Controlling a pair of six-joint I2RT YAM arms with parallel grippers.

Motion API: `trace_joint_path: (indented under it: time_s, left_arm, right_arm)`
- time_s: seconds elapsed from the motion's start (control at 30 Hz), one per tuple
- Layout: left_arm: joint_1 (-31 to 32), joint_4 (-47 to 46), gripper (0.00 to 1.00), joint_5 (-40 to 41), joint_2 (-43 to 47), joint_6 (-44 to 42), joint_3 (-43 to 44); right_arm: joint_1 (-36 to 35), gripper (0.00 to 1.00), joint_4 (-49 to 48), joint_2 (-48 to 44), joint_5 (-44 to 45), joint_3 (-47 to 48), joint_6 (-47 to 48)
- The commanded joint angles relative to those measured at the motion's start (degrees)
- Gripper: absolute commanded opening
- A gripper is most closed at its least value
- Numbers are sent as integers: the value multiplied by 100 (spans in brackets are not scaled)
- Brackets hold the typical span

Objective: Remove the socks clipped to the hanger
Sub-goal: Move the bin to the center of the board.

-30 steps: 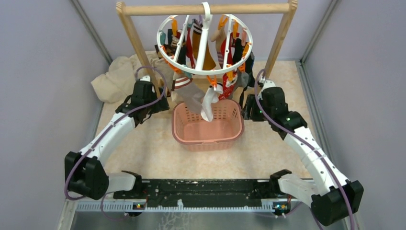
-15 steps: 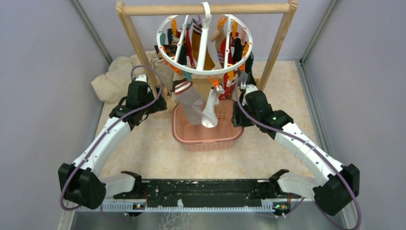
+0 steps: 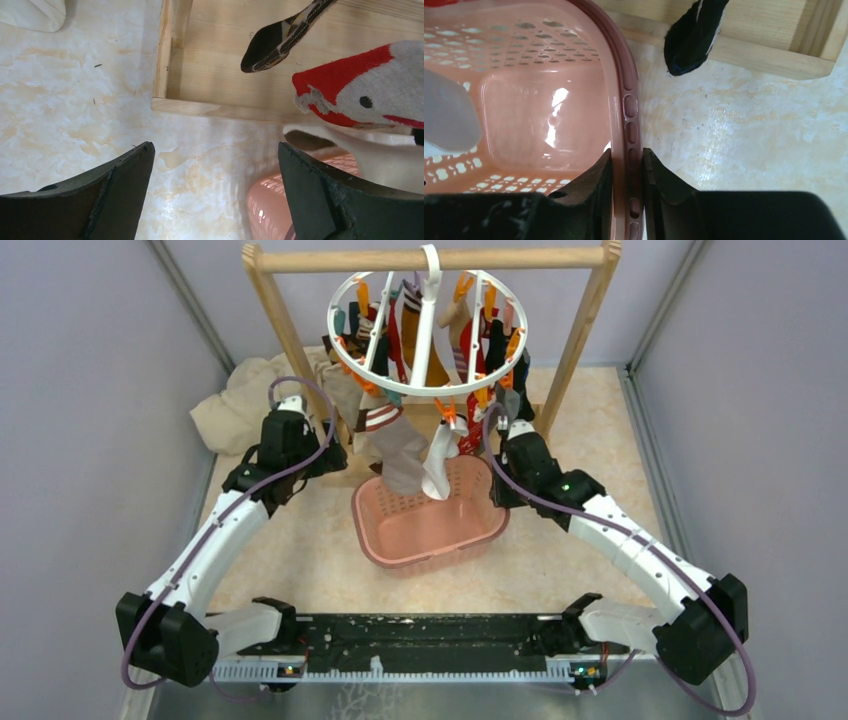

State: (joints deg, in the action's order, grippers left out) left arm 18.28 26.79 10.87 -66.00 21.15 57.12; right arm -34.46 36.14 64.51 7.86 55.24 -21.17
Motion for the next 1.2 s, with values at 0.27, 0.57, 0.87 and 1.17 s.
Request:
trace_joint_path:
  time_s: [0.27,0.57,0.87,1.17]
  left_arm:
    - [-10,128,99,25,324,-146,181]
    - [-9,33,99,-23,351,-132,117]
    - [-13,-16,99,-73,365,-148,104]
    - [-9,90,99,-115,615,-86,214]
  right_arm:
    - [-129,14,1105,-514,-175,478,-40]
    - [-309,11,1806,-1124,525,280,-651]
    - [-316,12,1976,-1333,1178,62,-1009]
    - [-356,8,1874,-1475,590,-104,-1139]
